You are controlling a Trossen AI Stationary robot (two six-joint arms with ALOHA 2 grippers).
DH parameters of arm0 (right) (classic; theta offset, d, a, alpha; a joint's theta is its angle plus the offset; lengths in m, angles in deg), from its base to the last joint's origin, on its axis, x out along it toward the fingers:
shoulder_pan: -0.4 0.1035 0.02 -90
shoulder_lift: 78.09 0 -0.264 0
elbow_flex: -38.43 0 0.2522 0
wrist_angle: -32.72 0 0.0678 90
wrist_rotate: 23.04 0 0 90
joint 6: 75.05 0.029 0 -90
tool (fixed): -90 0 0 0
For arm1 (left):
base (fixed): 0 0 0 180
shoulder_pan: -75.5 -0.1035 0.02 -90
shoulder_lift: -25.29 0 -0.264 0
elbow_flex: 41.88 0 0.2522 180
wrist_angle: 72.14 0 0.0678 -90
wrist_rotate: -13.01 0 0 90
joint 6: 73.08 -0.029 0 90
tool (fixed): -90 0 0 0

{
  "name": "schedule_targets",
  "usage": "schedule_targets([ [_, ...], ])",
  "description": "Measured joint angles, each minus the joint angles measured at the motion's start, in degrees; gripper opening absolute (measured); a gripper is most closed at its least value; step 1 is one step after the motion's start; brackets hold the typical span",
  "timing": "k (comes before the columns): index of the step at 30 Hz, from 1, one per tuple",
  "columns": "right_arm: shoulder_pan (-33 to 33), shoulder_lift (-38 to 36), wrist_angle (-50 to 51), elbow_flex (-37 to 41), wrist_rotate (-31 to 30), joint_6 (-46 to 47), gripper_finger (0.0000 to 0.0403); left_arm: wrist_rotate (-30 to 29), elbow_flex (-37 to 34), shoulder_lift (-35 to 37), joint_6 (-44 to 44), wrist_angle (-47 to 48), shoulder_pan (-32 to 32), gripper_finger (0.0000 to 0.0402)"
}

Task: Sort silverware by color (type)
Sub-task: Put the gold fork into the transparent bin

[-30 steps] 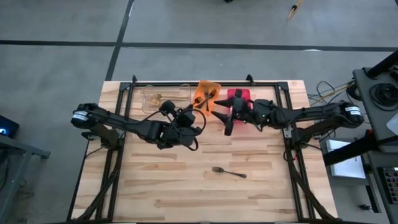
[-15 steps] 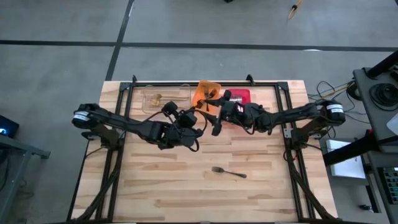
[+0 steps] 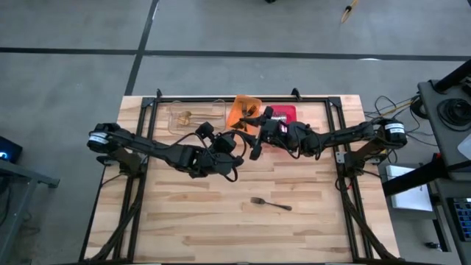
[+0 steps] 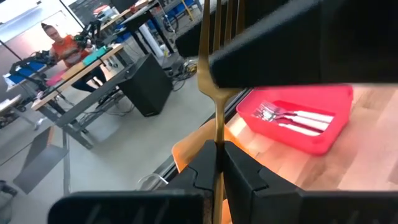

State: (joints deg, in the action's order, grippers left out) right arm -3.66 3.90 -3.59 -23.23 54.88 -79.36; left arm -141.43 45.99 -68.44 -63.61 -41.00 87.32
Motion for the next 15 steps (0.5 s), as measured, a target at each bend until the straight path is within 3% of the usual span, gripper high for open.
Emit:
schedule_targets([
  [6,-0.1,0.0,0.0,0.0,-1.5,0.7,0.0173,0.0,0.0,-0.2,-0.4,-0.9,0.0,0.0],
  [15,-0.1,0.0,0.0,0.0,-2.0,-0.3,0.0026,0.1,0.0,-0.2,-1.2,-1.8,0.0,0.0],
])
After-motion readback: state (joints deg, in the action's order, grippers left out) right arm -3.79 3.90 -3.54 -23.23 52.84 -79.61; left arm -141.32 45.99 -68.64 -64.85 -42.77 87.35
